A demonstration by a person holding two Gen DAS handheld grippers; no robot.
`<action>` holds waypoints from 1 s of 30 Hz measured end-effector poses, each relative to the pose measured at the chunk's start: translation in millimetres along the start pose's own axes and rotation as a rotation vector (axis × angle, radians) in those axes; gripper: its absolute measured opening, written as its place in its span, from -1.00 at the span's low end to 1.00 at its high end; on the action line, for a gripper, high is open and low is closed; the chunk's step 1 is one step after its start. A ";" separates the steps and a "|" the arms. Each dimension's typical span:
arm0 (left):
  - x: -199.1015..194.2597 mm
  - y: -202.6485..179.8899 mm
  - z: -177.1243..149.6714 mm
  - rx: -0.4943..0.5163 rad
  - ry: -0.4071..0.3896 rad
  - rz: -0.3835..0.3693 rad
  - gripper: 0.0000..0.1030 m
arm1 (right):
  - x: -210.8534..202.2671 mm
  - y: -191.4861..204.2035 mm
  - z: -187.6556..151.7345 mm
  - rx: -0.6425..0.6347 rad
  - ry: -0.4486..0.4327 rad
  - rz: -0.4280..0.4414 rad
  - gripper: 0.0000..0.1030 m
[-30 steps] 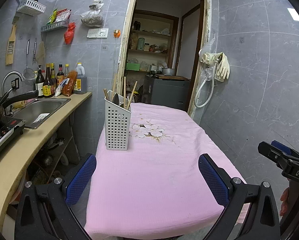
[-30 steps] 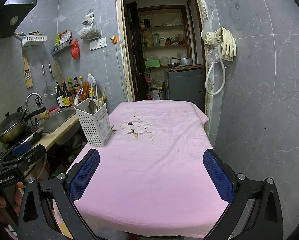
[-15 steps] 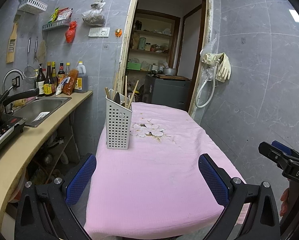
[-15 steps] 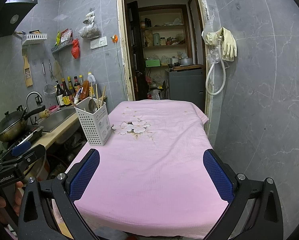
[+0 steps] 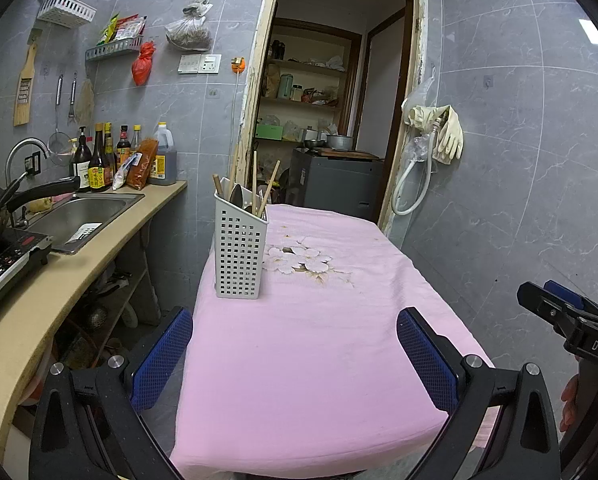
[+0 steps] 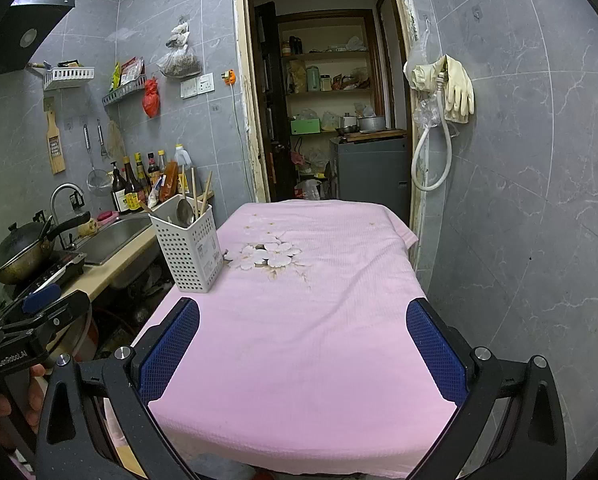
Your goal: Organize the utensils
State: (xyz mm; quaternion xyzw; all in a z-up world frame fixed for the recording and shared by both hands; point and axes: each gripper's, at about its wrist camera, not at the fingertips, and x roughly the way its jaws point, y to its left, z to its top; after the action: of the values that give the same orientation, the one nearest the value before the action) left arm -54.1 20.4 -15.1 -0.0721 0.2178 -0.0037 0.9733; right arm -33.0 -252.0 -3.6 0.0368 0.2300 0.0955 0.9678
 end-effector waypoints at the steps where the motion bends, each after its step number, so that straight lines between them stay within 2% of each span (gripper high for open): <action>1: -0.2 0.0 -0.1 0.000 -0.001 0.000 0.99 | 0.5 -0.5 -0.4 0.000 -0.001 0.000 0.97; 19: -0.1 -1.2 -0.5 -0.009 -0.001 0.000 0.99 | 4.4 -0.4 -0.6 -0.005 0.003 0.000 0.97; 30: 4.2 6.3 -1.4 -0.011 0.008 0.042 0.99 | 7.6 0.2 -2.3 -0.009 0.014 0.001 0.97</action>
State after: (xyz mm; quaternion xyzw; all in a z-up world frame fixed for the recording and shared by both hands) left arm -51.1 26.3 -19.1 -0.0728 0.2231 0.0176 0.9719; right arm -27.5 -250.2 -8.9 0.0320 0.2363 0.0975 0.9662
